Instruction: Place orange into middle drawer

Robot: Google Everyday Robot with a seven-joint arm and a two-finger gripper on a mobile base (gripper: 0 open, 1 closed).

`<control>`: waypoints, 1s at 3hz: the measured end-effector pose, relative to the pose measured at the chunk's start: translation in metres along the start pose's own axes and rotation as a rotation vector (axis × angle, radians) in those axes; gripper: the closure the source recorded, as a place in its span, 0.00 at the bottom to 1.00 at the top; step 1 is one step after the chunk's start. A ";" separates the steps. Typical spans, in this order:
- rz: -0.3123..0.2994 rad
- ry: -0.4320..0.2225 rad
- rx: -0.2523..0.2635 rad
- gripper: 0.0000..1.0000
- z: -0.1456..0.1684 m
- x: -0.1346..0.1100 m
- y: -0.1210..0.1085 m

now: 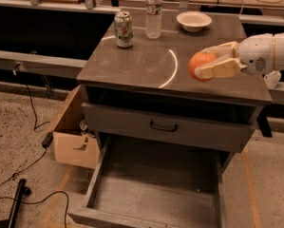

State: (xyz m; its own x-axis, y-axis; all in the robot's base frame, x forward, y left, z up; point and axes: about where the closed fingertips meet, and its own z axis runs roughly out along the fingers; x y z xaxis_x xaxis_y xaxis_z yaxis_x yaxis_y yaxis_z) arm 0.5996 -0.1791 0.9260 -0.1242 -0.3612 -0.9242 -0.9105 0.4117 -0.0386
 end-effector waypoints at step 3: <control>-0.029 0.018 -0.125 1.00 0.036 0.017 0.158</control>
Offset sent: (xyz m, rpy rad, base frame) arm -0.1661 0.0908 -0.0340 0.0660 0.1066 0.1232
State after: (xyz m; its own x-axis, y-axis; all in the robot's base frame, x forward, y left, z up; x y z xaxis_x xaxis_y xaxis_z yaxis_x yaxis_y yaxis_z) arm 0.4681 -0.0900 0.8901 -0.1029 -0.3871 -0.9163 -0.9559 0.2933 -0.0165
